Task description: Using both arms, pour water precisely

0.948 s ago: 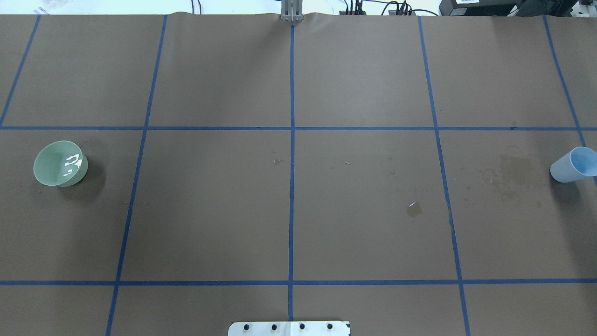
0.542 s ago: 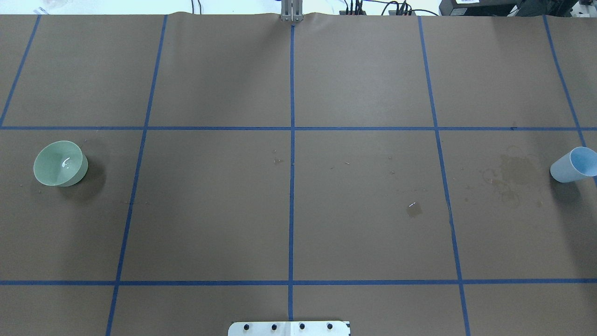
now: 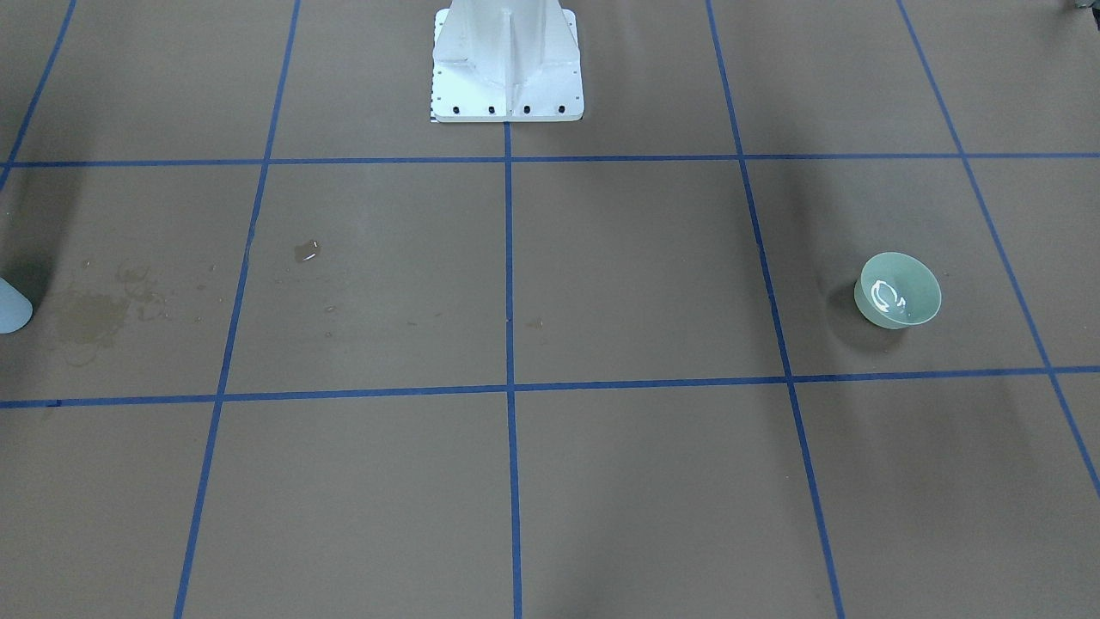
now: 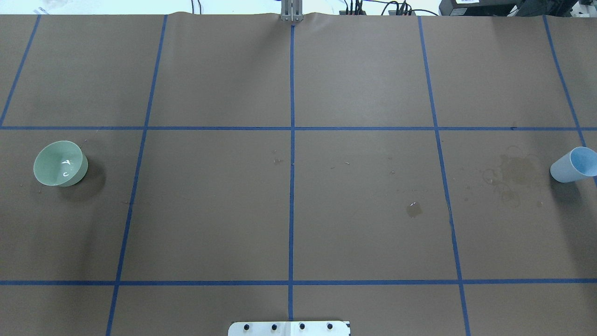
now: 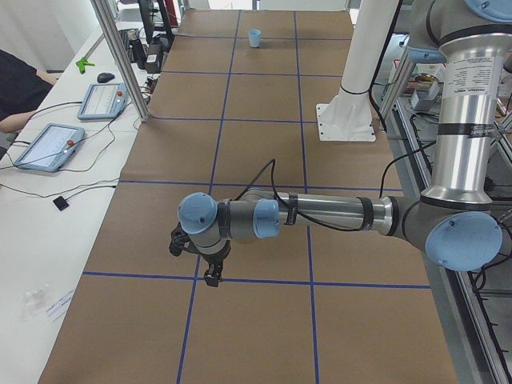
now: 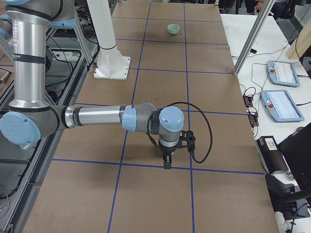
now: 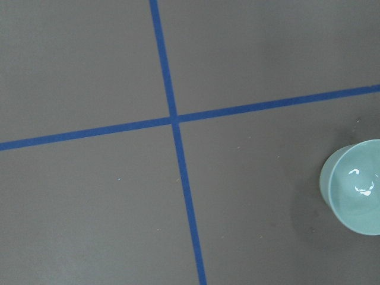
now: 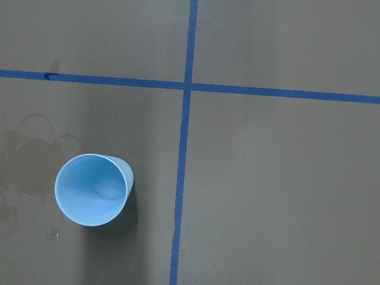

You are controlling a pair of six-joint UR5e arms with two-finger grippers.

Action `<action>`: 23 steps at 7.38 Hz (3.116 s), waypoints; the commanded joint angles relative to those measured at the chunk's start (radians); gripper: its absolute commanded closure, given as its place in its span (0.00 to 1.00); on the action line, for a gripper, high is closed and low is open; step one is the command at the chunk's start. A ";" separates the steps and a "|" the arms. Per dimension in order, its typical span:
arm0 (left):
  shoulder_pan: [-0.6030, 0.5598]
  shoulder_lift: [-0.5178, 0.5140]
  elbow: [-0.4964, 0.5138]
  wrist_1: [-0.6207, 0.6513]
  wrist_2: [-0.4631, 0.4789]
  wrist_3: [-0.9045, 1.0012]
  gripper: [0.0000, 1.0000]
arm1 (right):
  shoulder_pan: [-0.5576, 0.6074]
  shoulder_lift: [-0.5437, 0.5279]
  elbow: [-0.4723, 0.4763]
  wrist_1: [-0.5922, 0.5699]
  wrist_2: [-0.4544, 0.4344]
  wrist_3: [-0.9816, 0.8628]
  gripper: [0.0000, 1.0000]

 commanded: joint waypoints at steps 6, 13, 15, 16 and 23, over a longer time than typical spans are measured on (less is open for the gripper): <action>0.000 0.073 -0.131 -0.005 0.088 -0.126 0.00 | 0.005 -0.015 -0.019 -0.005 -0.005 -0.001 0.00; 0.002 0.061 -0.137 -0.005 0.083 -0.130 0.00 | -0.043 0.004 -0.058 0.084 0.002 0.053 0.00; 0.002 0.060 -0.134 -0.005 0.083 -0.131 0.00 | -0.047 0.004 -0.079 0.124 0.003 0.054 0.01; 0.003 0.060 -0.134 -0.005 0.083 -0.131 0.00 | -0.047 0.004 -0.077 0.124 0.003 0.056 0.00; 0.003 0.060 -0.138 -0.007 0.083 -0.131 0.00 | -0.046 0.004 -0.045 0.127 0.035 0.168 0.00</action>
